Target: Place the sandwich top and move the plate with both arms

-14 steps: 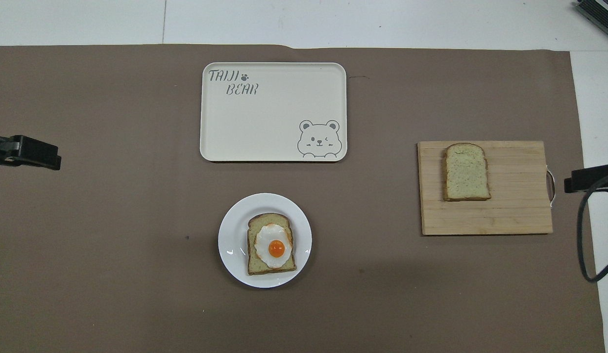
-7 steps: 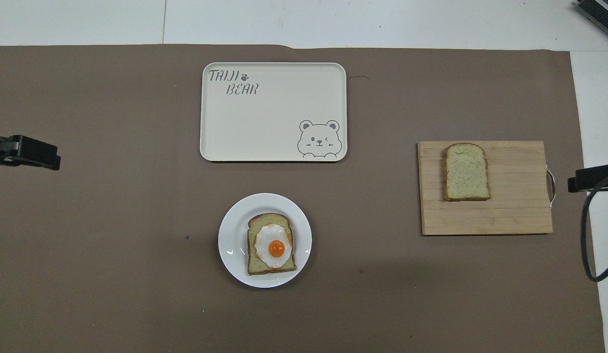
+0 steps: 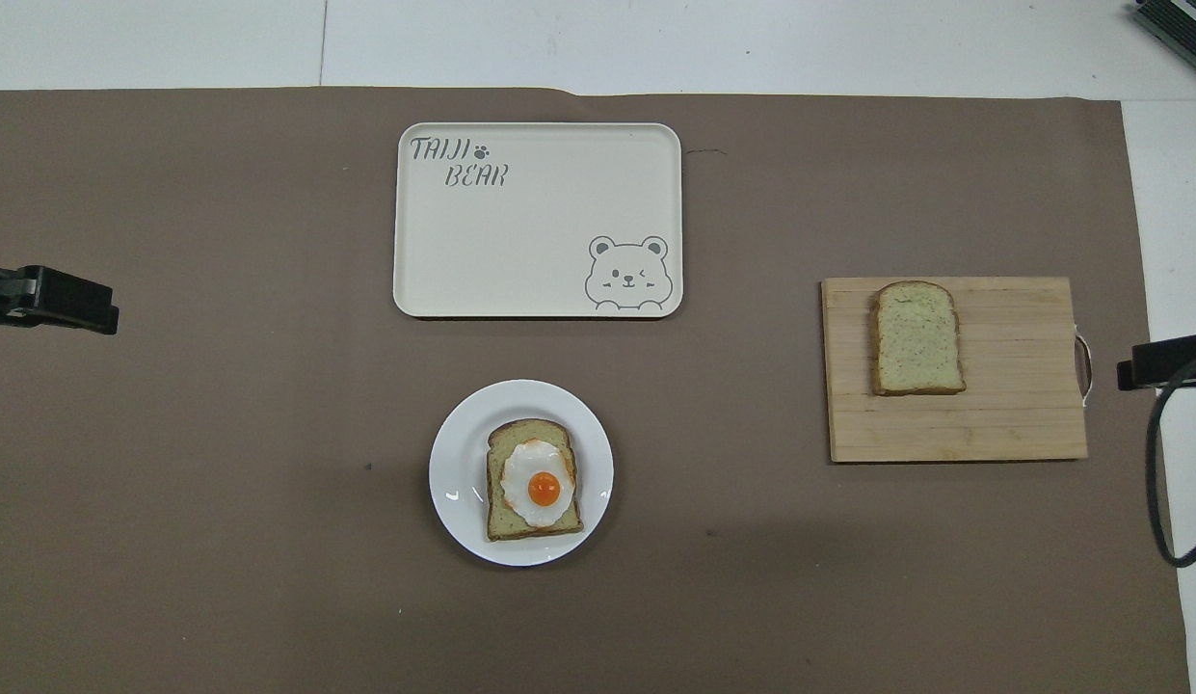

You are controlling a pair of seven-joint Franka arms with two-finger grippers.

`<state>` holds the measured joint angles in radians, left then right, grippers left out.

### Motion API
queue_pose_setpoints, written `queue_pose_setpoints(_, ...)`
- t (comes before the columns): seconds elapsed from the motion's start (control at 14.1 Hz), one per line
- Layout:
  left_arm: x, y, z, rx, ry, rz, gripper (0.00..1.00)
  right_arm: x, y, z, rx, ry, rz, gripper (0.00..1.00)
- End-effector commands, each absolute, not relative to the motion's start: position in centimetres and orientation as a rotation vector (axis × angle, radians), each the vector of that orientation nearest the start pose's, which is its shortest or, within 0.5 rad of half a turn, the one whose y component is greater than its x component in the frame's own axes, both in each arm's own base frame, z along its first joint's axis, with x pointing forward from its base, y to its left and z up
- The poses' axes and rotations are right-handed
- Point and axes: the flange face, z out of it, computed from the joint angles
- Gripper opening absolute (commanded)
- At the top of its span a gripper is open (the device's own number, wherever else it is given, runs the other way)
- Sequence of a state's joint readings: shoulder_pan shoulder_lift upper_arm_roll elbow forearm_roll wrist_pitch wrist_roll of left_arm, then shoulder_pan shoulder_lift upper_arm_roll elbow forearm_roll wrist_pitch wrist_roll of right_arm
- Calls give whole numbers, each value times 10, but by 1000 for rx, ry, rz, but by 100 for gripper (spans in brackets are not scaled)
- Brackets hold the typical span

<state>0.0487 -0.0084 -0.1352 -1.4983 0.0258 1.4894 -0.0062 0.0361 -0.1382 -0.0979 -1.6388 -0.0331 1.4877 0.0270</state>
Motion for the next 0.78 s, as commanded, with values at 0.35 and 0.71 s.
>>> queue_pose_setpoints(0.35, 536, -41, 656, -3100, 112, 14, 100, 496, -42, 653, -3158, 103, 5, 100)
queue_pose_setpoints(0.71, 536, -41, 656, -3100, 112, 14, 100, 501, -42, 649, -3158, 92, -3, 100)
